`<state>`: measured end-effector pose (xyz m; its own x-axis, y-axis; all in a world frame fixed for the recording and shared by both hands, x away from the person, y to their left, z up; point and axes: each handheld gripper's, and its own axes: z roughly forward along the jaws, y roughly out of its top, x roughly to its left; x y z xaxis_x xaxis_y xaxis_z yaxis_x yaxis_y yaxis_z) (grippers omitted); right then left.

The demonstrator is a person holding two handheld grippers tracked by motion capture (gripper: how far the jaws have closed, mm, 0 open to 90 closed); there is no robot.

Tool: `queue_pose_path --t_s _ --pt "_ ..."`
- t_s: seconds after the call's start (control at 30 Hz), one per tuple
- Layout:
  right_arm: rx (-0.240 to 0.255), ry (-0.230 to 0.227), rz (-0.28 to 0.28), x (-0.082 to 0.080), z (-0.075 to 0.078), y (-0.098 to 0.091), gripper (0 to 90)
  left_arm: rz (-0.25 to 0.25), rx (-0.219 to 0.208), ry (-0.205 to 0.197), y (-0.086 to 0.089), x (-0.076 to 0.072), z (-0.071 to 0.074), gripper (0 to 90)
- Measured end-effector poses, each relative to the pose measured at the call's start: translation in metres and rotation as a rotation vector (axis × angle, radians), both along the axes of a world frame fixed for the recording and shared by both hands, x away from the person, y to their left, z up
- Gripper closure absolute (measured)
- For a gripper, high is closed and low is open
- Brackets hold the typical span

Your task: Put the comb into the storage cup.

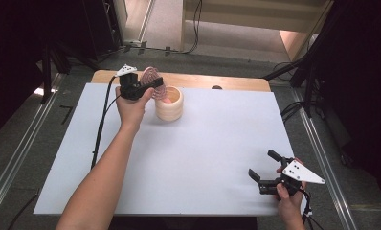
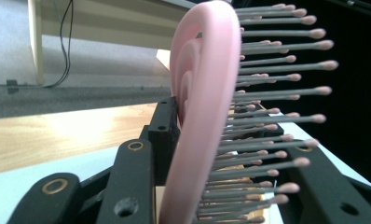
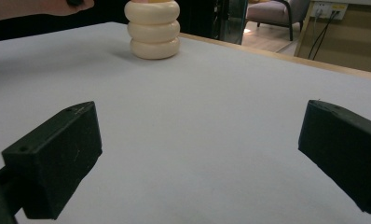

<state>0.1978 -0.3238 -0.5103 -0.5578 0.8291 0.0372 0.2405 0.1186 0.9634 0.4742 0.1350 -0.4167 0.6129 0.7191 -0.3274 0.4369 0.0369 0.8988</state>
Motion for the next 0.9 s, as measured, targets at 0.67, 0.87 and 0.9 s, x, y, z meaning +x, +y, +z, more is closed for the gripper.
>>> queue_pose_path --t_s 0.67,0.87,0.9 --pt "-0.002 0.000 -0.001 0.0002 -0.0001 0.0004 0.0 0.015 0.014 -0.023 0.0087 -0.0050 0.0037 33.5" --pt "-0.002 0.003 -0.004 0.0003 -0.0002 0.0006 0.0 0.015 0.025 -0.033 0.0092 -0.0062 0.0049 23.8" --pt "-0.003 0.004 -0.003 0.0003 -0.0001 0.0005 0.0 0.018 0.029 -0.032 0.0091 -0.0063 0.0050 21.5"
